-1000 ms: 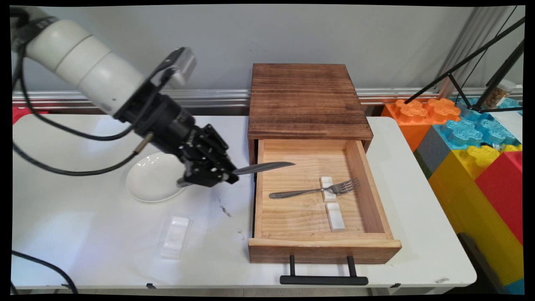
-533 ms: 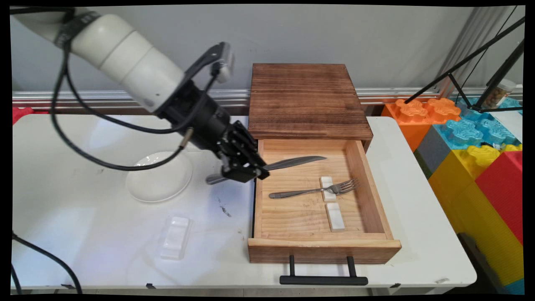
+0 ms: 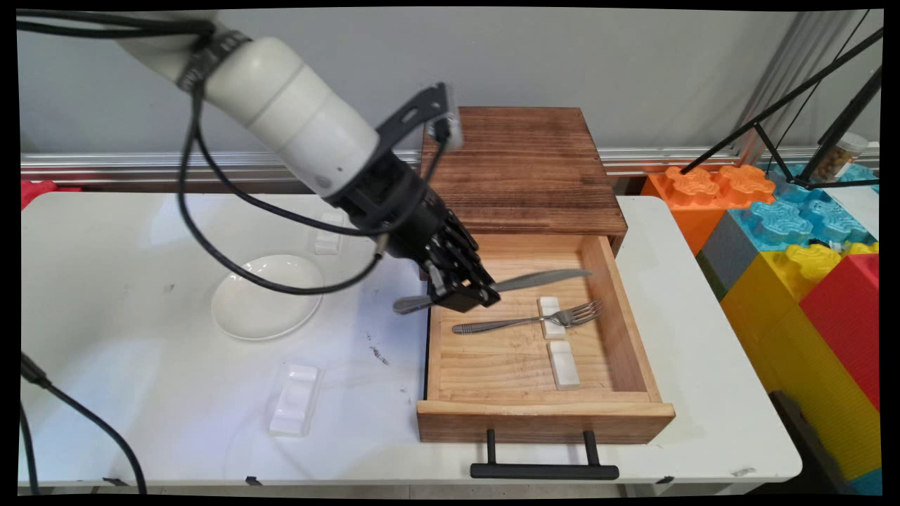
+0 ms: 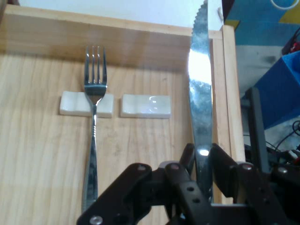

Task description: Place the picked object into the drawer

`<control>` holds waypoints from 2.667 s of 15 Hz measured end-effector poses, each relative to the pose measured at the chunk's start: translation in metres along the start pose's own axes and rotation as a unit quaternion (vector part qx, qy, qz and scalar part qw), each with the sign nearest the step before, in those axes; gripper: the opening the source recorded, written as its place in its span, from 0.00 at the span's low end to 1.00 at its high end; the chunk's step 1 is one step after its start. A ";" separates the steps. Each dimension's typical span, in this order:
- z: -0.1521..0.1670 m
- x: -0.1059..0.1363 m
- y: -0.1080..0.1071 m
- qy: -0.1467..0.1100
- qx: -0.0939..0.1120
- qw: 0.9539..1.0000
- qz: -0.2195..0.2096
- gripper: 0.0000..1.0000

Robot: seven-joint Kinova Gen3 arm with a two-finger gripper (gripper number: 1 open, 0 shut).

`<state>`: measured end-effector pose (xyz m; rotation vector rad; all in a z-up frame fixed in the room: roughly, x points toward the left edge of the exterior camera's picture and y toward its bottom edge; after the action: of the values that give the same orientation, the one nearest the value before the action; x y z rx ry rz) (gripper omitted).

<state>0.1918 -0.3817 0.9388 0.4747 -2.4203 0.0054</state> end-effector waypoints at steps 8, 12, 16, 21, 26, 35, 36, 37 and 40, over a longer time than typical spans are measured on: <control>0.045 0.016 -0.005 -0.012 0.007 1.000 0.007 0.00; 0.063 0.015 -0.006 -0.014 0.011 1.000 0.000 0.00; 0.079 0.011 -0.006 -0.017 0.010 1.000 -0.001 0.00; 0.098 0.005 -0.007 -0.016 0.012 1.000 0.004 0.00; 0.115 -0.001 -0.008 -0.014 0.011 1.000 0.007 0.00; 0.142 -0.012 -0.011 -0.009 0.011 1.000 0.014 0.00; 0.144 -0.013 -0.012 -0.008 0.012 1.000 0.014 0.00; 0.146 -0.014 -0.012 -0.007 0.012 1.000 0.014 0.00; 0.152 -0.015 -0.013 -0.007 0.013 1.000 0.015 0.00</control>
<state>0.1138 -0.4074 0.8089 0.4521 -2.4433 0.0452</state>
